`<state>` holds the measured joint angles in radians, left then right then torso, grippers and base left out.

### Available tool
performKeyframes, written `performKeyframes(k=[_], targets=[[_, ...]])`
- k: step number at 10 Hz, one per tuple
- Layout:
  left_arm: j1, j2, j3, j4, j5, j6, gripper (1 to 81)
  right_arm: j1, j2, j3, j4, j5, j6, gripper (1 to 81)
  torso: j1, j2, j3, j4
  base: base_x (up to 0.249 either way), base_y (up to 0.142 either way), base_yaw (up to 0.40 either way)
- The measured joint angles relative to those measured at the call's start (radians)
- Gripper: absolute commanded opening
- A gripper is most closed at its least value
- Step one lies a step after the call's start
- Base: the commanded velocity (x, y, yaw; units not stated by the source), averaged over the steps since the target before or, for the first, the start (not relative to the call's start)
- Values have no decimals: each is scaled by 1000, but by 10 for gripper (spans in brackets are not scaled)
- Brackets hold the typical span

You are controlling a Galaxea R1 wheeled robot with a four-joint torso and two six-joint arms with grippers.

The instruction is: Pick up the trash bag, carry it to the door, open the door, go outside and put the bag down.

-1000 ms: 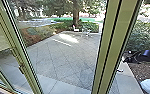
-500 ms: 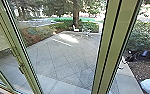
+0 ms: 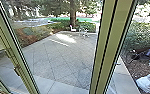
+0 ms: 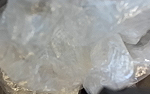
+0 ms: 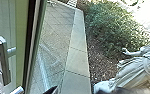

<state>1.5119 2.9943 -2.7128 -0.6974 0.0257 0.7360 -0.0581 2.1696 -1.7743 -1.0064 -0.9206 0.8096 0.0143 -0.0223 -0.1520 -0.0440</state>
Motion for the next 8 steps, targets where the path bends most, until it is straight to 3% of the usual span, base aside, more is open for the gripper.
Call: performKeyframes(k=[2, 3, 4, 7, 8], targets=[[2, 0, 0, -8, 0, 0, 10, 0, -1, -50, -27, 9, -30, 811, 0, 0, 0, 0, 0, 0, 0], [3, 0, 0, -10, 0, 0, 10, -1, 0, -71, -42, 17, -50, 811, 0, 0, 0, -7, 0, 0, 0], [7, 0, 0, -14, 0, 0, 10, -6, 0, -85, -54, 33, -60, 811, 0, 0, 0, -24, 0, 0, 0], [7, 0, 0, -18, 1, 0, 10, -40, -4, -161, -61, 90, -84, 811, 0, 0, 0, -97, 0, 0, 0], [6, 0, 0, -20, 0, 0, 10, -52, -8, -184, -61, 103, -91, 811, 0, 0, 0, -108, 0, 0, 0]])
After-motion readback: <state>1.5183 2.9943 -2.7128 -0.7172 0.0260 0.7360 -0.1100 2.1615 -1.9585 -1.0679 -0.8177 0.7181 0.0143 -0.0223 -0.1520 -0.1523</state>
